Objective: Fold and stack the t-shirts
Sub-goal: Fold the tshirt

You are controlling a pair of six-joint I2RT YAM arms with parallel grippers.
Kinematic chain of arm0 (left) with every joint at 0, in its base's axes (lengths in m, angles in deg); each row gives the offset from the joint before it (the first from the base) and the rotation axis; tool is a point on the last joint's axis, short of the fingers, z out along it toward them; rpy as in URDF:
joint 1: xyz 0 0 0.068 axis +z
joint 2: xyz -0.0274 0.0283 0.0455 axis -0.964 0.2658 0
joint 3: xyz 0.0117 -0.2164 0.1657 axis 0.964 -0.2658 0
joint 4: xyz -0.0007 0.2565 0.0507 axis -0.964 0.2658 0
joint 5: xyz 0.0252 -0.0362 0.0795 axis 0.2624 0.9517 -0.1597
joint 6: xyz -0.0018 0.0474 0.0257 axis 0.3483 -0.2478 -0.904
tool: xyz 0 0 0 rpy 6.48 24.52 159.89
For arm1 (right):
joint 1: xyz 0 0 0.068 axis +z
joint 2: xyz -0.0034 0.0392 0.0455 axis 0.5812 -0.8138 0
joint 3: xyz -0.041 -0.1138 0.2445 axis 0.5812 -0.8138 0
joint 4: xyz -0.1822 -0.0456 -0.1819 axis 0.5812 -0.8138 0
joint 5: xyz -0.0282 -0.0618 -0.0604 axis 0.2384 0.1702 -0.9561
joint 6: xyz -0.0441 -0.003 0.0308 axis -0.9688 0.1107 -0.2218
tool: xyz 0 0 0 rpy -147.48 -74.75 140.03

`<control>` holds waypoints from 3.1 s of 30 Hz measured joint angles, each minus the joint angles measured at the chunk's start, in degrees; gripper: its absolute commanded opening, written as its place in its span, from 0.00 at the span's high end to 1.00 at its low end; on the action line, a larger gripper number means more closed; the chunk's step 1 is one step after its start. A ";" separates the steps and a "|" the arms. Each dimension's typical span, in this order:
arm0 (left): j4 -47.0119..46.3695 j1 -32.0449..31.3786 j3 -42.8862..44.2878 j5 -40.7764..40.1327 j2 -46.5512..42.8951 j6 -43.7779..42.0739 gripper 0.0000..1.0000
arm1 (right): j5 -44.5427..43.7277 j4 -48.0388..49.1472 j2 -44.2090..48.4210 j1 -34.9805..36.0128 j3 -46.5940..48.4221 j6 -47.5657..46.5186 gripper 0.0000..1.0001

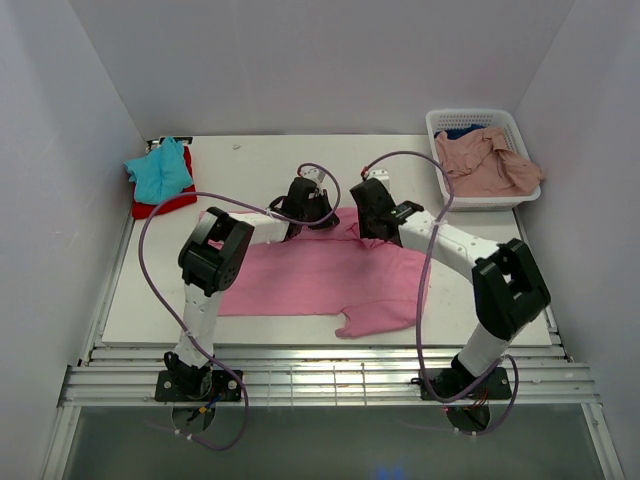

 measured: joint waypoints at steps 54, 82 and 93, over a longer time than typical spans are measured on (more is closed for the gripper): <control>-1.36 0.00 -1.62 -0.57 -0.72 -0.42 1.00 | 0.15 -2.49 -20.59 -10.12 17.57 -9.51 0.92; -1.66 0.00 -1.92 -0.57 -0.76 -0.17 1.00 | -3.82 -17.29 2.78 -3.80 -7.93 0.39 0.68; -1.66 0.00 -1.92 -0.57 -0.76 -0.20 1.00 | -0.90 -12.48 8.22 -1.18 -7.02 0.46 0.61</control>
